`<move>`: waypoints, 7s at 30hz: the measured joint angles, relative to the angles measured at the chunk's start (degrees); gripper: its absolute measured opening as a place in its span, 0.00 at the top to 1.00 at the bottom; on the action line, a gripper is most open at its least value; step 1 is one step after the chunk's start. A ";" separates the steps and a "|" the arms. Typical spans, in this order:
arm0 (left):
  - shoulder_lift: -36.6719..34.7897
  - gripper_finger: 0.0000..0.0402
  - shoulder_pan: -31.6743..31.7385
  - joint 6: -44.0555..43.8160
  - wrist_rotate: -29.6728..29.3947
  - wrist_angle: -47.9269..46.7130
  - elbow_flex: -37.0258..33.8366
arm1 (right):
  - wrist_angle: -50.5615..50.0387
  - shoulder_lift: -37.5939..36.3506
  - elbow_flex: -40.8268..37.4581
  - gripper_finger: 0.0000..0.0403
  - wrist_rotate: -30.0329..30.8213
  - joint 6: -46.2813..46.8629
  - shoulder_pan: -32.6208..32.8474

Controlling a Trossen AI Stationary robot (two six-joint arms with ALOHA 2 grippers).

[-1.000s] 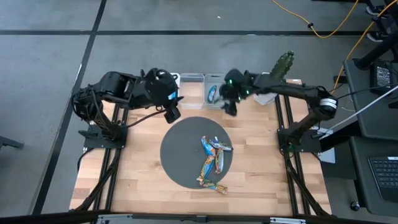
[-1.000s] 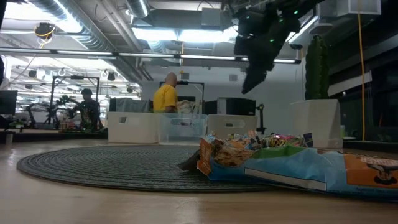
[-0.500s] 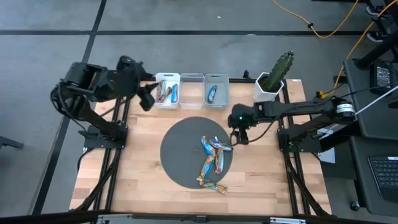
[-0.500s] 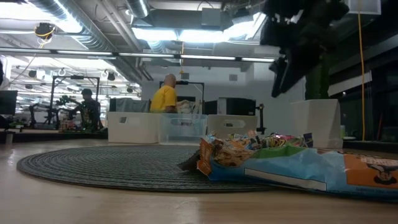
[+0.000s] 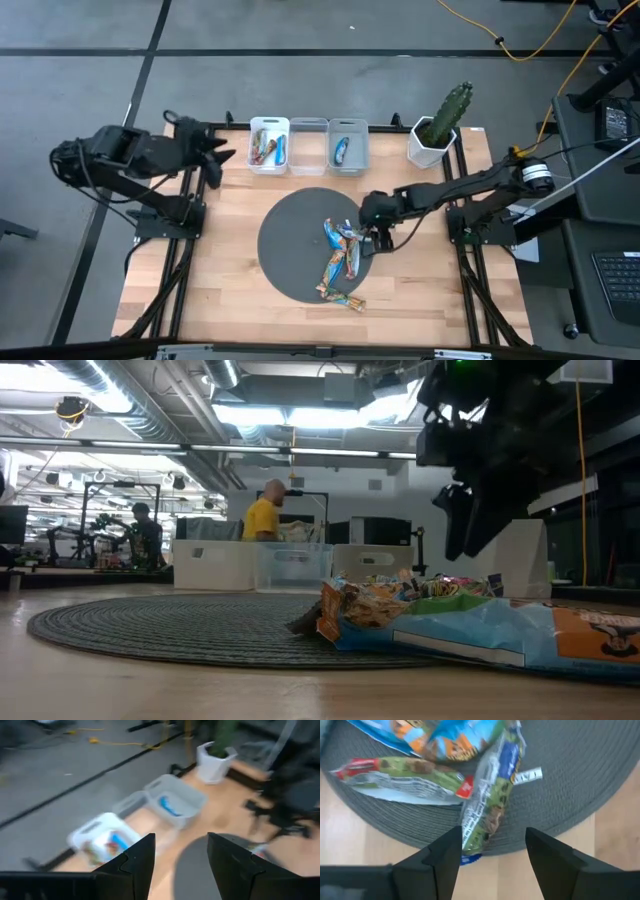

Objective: Pick and place Granola Bars by type
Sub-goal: Put the blue granola bar into the gray bin, then put the red granola bar into the white bin

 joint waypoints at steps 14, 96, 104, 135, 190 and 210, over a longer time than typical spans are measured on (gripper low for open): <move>-9.12 0.58 -0.91 5.86 6.98 14.60 -12.43 | 0.92 10.93 0.34 0.45 0.11 5.00 0.86; -5.52 0.58 -0.87 5.21 6.85 14.37 -12.41 | -17.20 4.66 39.77 0.89 0.59 0.50 -36.45; -5.20 0.58 -0.87 5.18 6.89 14.36 -12.39 | -15.99 13.77 36.21 0.89 3.58 3.00 -36.41; -5.23 0.58 -0.87 4.95 8.87 14.30 -12.39 | -23.46 7.51 33.55 0.49 -0.34 4.24 -25.53; -5.21 0.58 -0.88 4.41 11.87 14.30 -12.39 | -18.29 30.09 33.55 0.29 -4.14 -40.77 9.34; -5.19 0.58 -0.89 4.27 11.50 14.28 -12.39 | -23.70 29.94 31.24 0.84 -4.99 -39.51 8.34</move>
